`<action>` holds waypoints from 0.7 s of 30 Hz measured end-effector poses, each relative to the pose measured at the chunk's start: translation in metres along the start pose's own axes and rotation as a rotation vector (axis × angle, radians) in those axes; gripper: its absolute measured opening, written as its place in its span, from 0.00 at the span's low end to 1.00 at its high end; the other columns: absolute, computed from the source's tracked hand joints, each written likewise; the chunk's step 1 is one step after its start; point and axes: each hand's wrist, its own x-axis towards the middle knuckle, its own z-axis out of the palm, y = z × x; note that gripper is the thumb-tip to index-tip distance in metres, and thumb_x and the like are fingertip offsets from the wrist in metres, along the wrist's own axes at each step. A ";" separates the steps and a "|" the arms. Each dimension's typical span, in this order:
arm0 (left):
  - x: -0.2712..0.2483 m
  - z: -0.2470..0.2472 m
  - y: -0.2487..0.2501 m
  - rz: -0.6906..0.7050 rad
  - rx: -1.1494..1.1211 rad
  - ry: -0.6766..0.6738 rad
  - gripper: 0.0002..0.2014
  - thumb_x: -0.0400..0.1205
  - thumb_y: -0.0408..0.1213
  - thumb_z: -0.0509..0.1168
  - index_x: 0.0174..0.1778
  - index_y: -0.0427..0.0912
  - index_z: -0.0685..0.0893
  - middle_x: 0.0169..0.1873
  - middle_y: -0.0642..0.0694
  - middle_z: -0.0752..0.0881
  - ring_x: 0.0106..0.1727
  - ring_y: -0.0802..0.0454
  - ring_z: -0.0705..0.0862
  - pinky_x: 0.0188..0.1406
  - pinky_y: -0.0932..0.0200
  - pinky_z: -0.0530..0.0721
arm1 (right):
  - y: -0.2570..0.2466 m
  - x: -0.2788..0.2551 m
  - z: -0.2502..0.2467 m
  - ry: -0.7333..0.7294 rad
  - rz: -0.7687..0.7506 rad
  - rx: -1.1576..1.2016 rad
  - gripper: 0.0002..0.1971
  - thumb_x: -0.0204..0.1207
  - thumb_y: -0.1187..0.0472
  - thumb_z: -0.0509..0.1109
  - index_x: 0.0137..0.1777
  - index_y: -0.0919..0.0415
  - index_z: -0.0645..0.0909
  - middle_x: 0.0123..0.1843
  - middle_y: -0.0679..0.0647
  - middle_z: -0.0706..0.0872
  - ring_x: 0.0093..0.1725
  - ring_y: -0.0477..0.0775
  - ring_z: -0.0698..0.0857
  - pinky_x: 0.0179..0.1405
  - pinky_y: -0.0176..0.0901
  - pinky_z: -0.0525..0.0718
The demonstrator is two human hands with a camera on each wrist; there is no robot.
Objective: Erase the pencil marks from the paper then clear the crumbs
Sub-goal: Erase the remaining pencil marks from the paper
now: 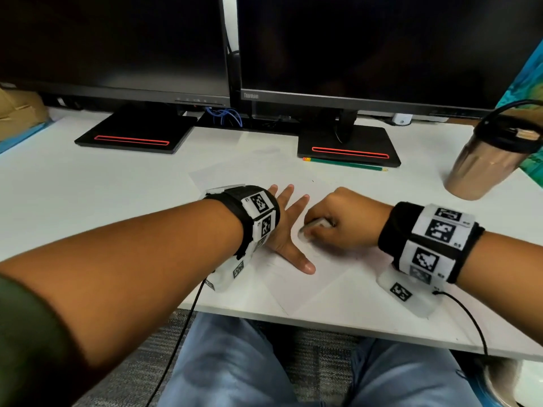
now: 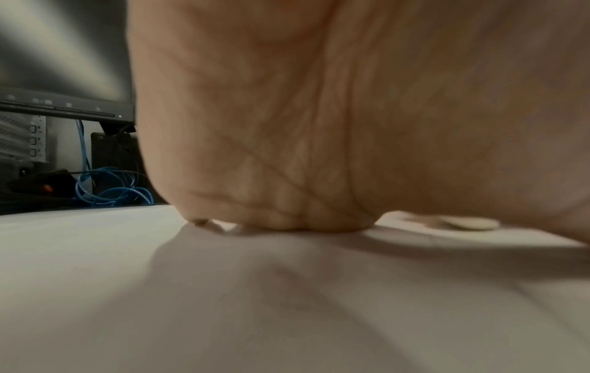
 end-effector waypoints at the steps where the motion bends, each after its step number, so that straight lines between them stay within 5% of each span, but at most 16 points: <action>1: 0.000 0.000 0.000 -0.002 0.004 0.001 0.70 0.60 0.82 0.65 0.83 0.56 0.24 0.84 0.43 0.26 0.85 0.34 0.31 0.80 0.26 0.42 | 0.004 0.002 -0.002 0.018 0.037 -0.035 0.09 0.80 0.52 0.67 0.47 0.55 0.86 0.38 0.51 0.89 0.38 0.52 0.84 0.43 0.45 0.83; 6: -0.001 -0.001 0.001 -0.006 -0.008 -0.010 0.70 0.61 0.81 0.66 0.83 0.56 0.24 0.84 0.44 0.25 0.85 0.34 0.30 0.80 0.26 0.42 | -0.009 -0.004 0.007 -0.011 -0.089 -0.015 0.11 0.79 0.55 0.67 0.42 0.59 0.86 0.30 0.48 0.83 0.31 0.50 0.79 0.35 0.43 0.79; 10: 0.000 -0.001 0.001 -0.015 0.005 -0.011 0.72 0.58 0.82 0.66 0.82 0.57 0.23 0.84 0.44 0.26 0.85 0.34 0.31 0.80 0.27 0.42 | 0.011 0.002 -0.004 0.035 0.093 -0.014 0.12 0.79 0.50 0.68 0.44 0.57 0.87 0.36 0.51 0.88 0.36 0.52 0.82 0.40 0.47 0.83; 12: 0.000 -0.001 0.002 -0.018 0.015 -0.013 0.73 0.57 0.82 0.67 0.82 0.57 0.23 0.84 0.44 0.25 0.85 0.34 0.31 0.80 0.27 0.43 | 0.006 0.001 0.001 0.041 0.033 -0.055 0.12 0.80 0.51 0.66 0.43 0.58 0.87 0.34 0.52 0.87 0.35 0.54 0.83 0.40 0.48 0.83; 16: 0.001 -0.001 0.001 -0.017 0.018 -0.008 0.74 0.56 0.82 0.67 0.82 0.57 0.23 0.84 0.44 0.26 0.85 0.34 0.31 0.80 0.27 0.43 | 0.000 0.000 0.003 0.038 -0.029 0.023 0.09 0.79 0.54 0.69 0.45 0.58 0.87 0.30 0.42 0.83 0.31 0.42 0.80 0.37 0.40 0.81; 18: 0.000 -0.001 0.001 -0.020 0.020 -0.002 0.73 0.56 0.82 0.67 0.82 0.57 0.23 0.84 0.44 0.26 0.85 0.34 0.31 0.81 0.28 0.43 | 0.009 0.003 -0.002 0.047 0.053 -0.023 0.12 0.79 0.52 0.67 0.45 0.58 0.87 0.33 0.49 0.87 0.33 0.49 0.82 0.40 0.46 0.84; 21: 0.000 -0.001 0.002 -0.022 0.025 -0.001 0.73 0.57 0.82 0.67 0.82 0.57 0.24 0.84 0.44 0.26 0.85 0.34 0.32 0.81 0.28 0.43 | 0.001 0.000 0.006 0.035 -0.051 -0.045 0.12 0.80 0.53 0.66 0.43 0.59 0.87 0.33 0.52 0.87 0.31 0.50 0.81 0.37 0.44 0.82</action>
